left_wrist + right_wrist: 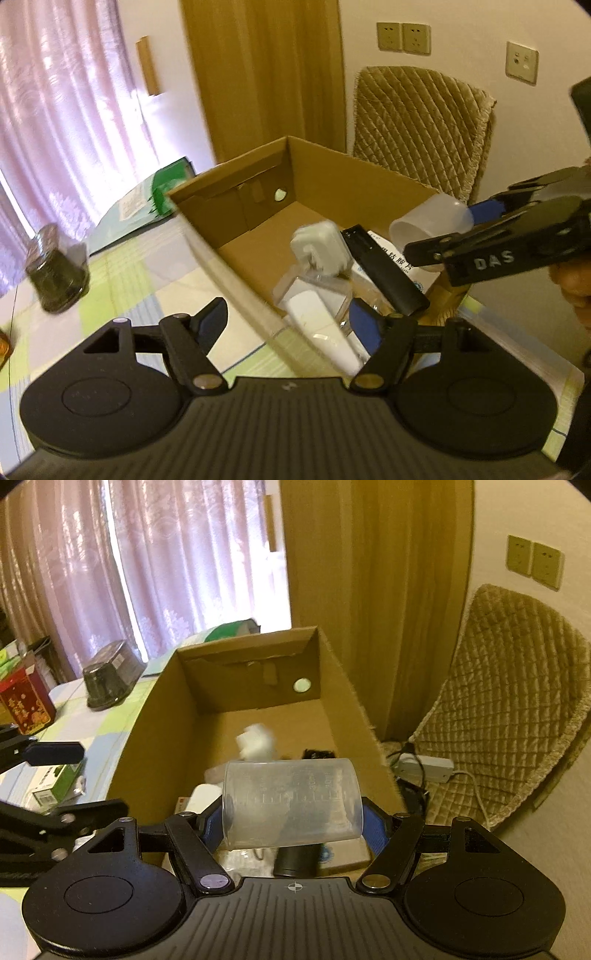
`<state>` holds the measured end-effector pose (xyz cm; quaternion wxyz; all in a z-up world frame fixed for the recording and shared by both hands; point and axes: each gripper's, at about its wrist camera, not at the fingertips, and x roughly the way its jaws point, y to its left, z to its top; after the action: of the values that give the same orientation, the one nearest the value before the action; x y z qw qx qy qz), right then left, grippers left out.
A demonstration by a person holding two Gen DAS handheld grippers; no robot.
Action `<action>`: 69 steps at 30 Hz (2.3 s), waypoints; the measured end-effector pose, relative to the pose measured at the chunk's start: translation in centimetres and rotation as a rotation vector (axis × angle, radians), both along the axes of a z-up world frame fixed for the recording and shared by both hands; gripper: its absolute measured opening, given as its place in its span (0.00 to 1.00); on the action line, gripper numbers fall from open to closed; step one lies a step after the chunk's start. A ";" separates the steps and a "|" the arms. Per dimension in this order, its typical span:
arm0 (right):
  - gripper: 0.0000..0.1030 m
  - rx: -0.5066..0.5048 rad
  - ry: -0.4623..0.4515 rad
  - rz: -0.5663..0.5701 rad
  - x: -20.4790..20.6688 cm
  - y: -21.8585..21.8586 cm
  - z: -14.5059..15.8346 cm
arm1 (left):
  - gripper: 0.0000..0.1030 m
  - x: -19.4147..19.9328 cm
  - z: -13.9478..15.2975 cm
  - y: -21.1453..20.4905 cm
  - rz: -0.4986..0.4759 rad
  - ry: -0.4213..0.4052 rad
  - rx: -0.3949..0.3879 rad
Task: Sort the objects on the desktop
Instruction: 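Open the left tool over the box while the right tool releases the clear case inside, then move both open tools back over the remaining items on the table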
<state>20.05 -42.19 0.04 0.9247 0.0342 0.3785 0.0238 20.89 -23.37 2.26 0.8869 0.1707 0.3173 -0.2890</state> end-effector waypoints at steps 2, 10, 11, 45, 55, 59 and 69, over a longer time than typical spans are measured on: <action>0.69 -0.002 0.008 0.010 0.4 0.5 -0.2 | 0.68 -0.3 0.1 0.6 0.013 0.002 -0.007; 0.69 0.002 0.013 0.030 1.8 1.8 -0.7 | 0.68 -0.8 0.0 2.6 0.059 0.025 -0.031; 0.69 0.005 0.010 0.033 2.1 1.9 -0.7 | 0.68 -0.8 0.0 2.8 0.064 0.028 -0.033; 0.95 0.024 0.044 0.028 -5.5 6.5 2.2 | 0.71 -8.8 0.6 13.6 0.286 0.122 -0.101; 0.95 0.038 0.064 0.098 -8.0 11.2 2.7 | 0.73 -11.3 1.2 17.5 0.363 0.121 -0.118; 0.95 0.036 0.081 0.122 -8.6 12.8 2.4 | 0.74 -12.1 1.4 18.6 0.386 0.119 -0.122; 0.95 0.032 0.106 0.180 -9.7 16.1 1.7 | 0.74 -13.8 1.4 21.0 0.435 0.125 -0.136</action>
<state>10.40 -26.11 1.75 0.8967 0.0161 0.4282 0.1109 7.12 -2.32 3.69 0.9163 0.0198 0.3809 -0.1220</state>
